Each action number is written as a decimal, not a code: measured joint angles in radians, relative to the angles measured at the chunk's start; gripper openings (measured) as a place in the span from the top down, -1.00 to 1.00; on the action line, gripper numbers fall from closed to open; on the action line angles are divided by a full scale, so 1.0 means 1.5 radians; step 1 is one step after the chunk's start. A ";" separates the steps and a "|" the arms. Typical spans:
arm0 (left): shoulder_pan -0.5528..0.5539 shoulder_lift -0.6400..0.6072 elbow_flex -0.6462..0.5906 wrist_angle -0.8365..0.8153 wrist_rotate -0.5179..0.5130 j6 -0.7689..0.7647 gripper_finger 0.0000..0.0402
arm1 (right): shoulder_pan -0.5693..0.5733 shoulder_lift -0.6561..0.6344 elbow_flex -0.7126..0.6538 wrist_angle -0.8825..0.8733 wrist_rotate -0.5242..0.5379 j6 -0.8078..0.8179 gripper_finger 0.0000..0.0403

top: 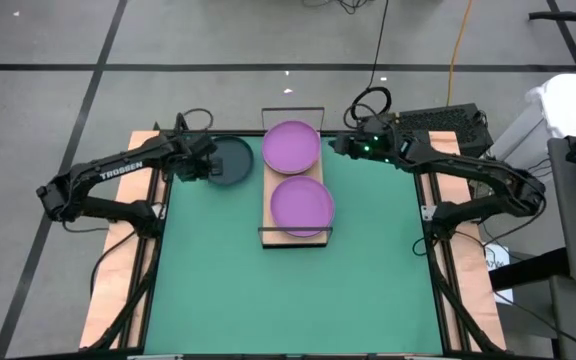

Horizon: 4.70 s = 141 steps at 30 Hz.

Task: Place and stack plates onto a shelf
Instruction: Stack the purple plate on top of the gray plate on the shelf, then stack the black plate on top of the bottom purple plate on the shelf

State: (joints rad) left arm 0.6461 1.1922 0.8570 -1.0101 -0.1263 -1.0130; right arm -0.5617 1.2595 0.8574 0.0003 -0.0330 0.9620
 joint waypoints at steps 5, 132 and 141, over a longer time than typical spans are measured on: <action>0.076 0.024 0.000 0.016 0.019 0.018 0.57 | 0.001 -0.049 0.000 -0.060 -0.014 -0.050 0.42; -0.012 -0.276 0.000 0.137 0.148 -0.047 0.96 | 0.192 -0.058 -0.146 -0.114 -0.034 0.064 1.00; -0.020 -0.276 0.000 0.137 0.148 -0.053 0.96 | 0.251 -0.055 -0.195 -0.067 -0.023 0.137 1.00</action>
State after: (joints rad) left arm 0.6167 0.7776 0.8566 -0.8043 0.0955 -1.0925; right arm -0.1854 1.1774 0.5642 -0.1005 -0.0677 1.1671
